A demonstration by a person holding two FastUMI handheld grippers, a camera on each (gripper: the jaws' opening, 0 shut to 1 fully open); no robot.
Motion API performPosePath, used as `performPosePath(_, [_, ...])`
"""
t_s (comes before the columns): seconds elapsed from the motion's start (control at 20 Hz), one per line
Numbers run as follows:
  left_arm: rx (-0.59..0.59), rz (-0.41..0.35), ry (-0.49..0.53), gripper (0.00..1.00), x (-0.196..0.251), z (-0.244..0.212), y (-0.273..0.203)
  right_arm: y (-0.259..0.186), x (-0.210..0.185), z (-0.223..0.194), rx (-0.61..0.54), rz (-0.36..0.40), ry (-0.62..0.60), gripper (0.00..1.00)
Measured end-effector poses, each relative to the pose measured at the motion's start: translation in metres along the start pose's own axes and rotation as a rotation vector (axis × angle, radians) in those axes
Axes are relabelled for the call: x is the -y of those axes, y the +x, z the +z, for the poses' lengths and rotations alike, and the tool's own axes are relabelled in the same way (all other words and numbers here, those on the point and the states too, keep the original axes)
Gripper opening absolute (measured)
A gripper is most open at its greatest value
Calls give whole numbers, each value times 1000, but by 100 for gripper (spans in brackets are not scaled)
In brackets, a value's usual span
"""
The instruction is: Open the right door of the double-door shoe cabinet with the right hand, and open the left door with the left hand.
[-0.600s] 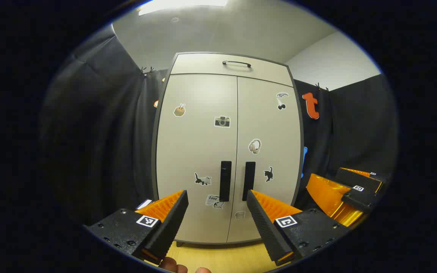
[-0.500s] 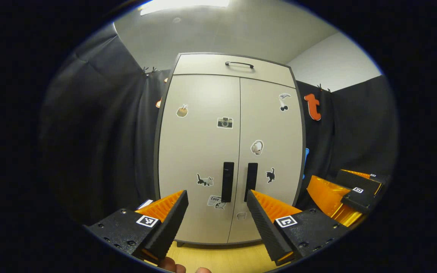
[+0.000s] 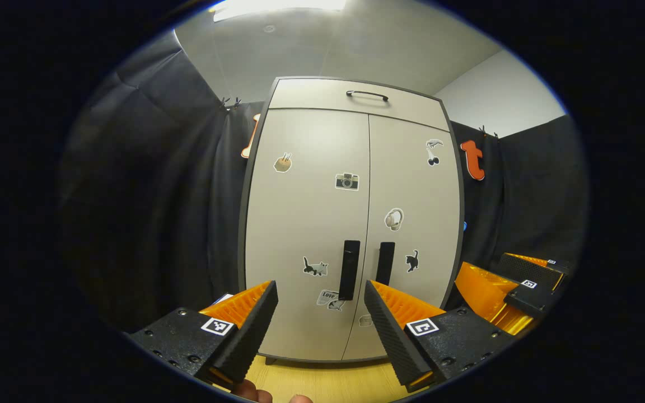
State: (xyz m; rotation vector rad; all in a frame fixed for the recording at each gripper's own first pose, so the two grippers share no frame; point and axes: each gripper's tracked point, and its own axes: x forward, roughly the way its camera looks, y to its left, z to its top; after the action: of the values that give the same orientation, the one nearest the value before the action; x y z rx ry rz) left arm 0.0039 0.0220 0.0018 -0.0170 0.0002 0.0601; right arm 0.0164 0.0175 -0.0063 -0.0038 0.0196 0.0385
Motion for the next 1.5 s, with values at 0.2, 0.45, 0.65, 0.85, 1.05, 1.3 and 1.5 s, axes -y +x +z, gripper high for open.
performPosePath(0.2, [2,17,-3,96,-8,1,0,10,-6,-6,-11,6,-14,94])
performPosePath(0.45, [-1,58,16,96,-31,2,-2,41,-20,-18,-35,20,-24,96])
performPosePath(0.65, [-7,119,33,96,-63,2,-7,79,-34,-31,-46,31,-51,94])
performPosePath(0.85, [-9,192,50,96,-97,5,-9,118,-47,-47,-66,30,-76,95])
performPosePath(1.05, [-10,265,63,96,-128,8,-10,156,-50,-62,-80,11,-99,80])
performPosePath(1.3, [-25,320,54,96,-151,4,-11,193,-53,-83,-127,9,-102,67])
performPosePath(1.5, [-31,340,59,96,-160,2,-12,205,-54,-97,-156,-11,-115,48])
